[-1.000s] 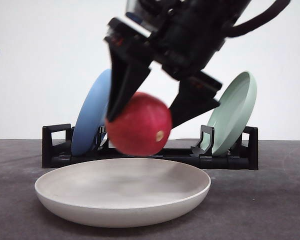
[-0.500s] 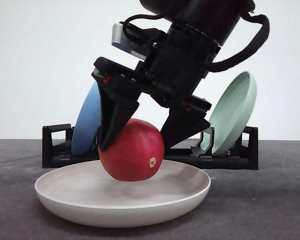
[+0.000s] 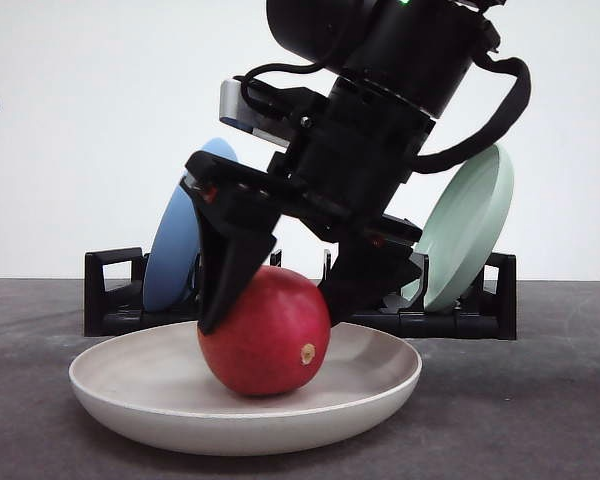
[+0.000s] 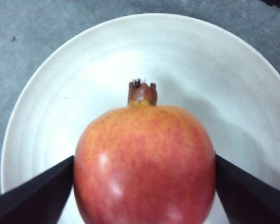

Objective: Place pomegranate in white plate

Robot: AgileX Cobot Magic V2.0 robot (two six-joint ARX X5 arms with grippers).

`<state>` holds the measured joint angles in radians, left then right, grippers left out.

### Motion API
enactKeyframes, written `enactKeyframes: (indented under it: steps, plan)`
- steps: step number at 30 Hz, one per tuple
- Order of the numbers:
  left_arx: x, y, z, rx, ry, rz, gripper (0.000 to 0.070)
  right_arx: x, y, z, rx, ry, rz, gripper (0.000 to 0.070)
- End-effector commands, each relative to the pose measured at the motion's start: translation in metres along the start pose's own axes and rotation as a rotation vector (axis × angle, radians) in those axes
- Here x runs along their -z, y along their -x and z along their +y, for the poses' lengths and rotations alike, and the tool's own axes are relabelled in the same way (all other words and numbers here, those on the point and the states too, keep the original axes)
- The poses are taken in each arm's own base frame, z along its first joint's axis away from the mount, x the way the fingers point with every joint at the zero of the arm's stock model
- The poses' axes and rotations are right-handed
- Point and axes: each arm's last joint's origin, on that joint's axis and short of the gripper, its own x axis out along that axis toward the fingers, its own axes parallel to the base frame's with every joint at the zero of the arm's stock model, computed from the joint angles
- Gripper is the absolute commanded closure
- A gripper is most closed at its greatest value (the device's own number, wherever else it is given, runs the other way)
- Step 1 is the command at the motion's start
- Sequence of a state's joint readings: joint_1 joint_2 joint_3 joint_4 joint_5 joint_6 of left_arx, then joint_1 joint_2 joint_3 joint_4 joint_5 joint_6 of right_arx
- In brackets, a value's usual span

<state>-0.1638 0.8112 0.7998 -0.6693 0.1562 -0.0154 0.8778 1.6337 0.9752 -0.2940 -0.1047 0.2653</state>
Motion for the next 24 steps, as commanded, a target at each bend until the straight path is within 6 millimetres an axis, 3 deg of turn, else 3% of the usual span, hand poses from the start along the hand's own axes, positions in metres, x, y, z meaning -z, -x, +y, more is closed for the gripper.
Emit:
enactKeyframes:
  steps: [1,13,24]
  plan:
    - [-0.004,0.001,0.000,0.003,-0.002,-0.013,0.0282,-0.004,-0.001,0.006,-0.012,0.023,-0.015,0.0025]
    - [-0.004,0.001,0.000,0.003,-0.003,-0.013,0.0282,-0.017,0.037,0.002,0.049,0.118,-0.216,0.0025]
    - [-0.004,0.001,0.000,0.003,-0.003,-0.013,0.0282,0.012,0.075,-0.037,-0.011,0.049,-0.350,0.0026]
